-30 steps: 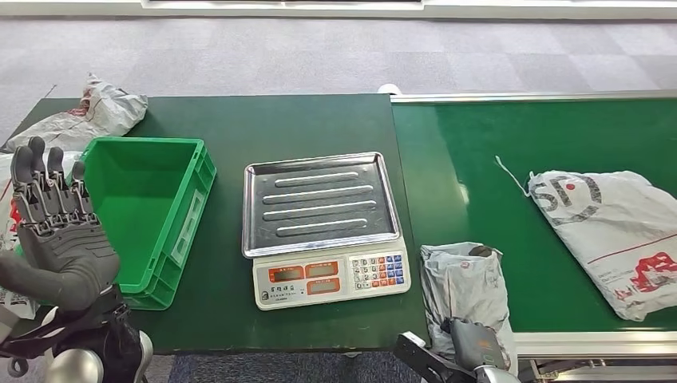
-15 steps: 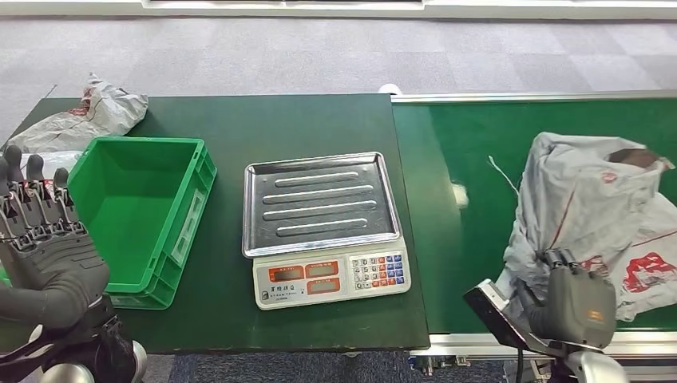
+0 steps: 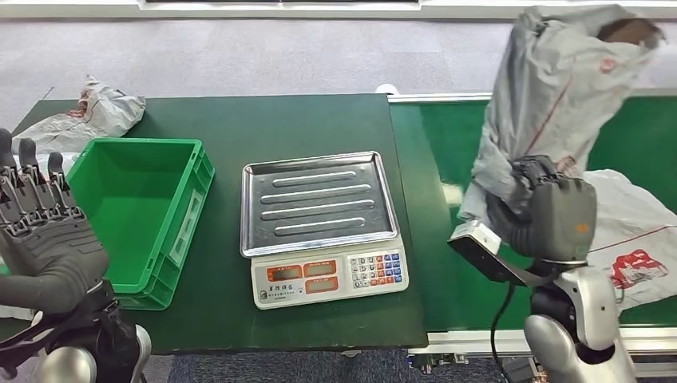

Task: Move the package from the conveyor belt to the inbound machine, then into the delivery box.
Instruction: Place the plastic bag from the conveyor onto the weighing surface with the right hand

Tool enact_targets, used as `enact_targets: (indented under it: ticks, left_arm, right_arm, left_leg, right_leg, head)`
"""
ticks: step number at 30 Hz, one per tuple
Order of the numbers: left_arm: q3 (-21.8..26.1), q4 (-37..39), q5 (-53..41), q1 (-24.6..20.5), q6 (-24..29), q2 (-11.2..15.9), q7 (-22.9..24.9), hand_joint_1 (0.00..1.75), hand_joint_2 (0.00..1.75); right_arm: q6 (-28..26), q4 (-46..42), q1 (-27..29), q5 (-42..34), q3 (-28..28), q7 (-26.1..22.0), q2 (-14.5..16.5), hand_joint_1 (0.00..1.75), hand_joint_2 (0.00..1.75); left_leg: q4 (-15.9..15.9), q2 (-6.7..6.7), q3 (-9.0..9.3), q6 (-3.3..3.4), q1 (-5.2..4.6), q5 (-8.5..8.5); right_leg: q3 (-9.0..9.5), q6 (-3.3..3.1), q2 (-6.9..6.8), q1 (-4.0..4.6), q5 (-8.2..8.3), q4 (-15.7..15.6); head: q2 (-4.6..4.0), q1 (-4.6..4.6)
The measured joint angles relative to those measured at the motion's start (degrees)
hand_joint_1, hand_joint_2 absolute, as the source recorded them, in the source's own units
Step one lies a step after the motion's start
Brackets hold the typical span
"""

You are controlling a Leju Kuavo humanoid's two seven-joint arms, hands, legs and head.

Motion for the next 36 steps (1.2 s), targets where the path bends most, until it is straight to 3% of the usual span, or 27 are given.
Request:
enact_targets:
  ticks: [7,12,21,30,36]
  left_arm:
    - [-1.28,1.36,0.73,-2.01,-0.08,-0.01,0.43,0.0,0.0]
    - [-1.87,1.79,0.86,-1.9,-0.08,0.0,0.08,0.0,0.0]
    - [-1.87,1.87,1.22,-1.45,-0.31,-0.03,-0.35,0.0,0.0]
    - [-1.87,1.88,1.26,-1.39,-1.08,-0.08,-0.05,0.0,0.0]
    - [-1.93,2.27,1.79,-1.73,-2.17,-0.51,0.56,0.0,0.0]
  right_arm:
    - [2.43,8.95,-6.97,-21.93,11.03,-9.83,5.54,1.75,1.75]
    - [4.68,13.7,-8.21,-30.18,13.85,-13.0,9.0,1.75,1.75]
    - [8.18,19.4,-9.2,-33.06,15.69,-11.6,12.46,1.75,1.75]
    - [9.04,24.21,-9.67,-29.96,15.94,-13.36,12.8,1.75,1.75]
    - [11.43,27.78,-13.37,-25.6,17.49,-14.75,12.84,1.75,1.75]
  left_leg:
    - [-0.01,-0.28,-0.03,-0.08,0.08,0.09]
    - [-0.02,-0.31,-0.1,-0.08,0.08,0.08]
    - [-0.02,-0.38,-0.11,-0.08,0.07,0.08]
    - [-0.02,-0.38,-0.13,-0.08,0.07,0.08]
    - [-0.02,-0.36,-0.11,-0.09,0.07,0.1]
  right_leg:
    - [0.01,-0.05,-0.21,0.1,-0.02,0.01]
    - [-0.01,-0.06,-0.24,0.09,-0.04,0.01]
    - [-0.01,-0.05,-0.32,0.08,-0.03,0.01]
    - [-0.02,-0.06,-0.32,0.08,-0.03,0.01]
    - [-0.03,-0.06,-0.31,0.08,-0.02,0.01]
  head:
    - [0.0,-0.01]
    - [0.0,0.0]
    - [0.0,-0.01]
    - [0.0,-0.01]
    - [0.0,-0.01]
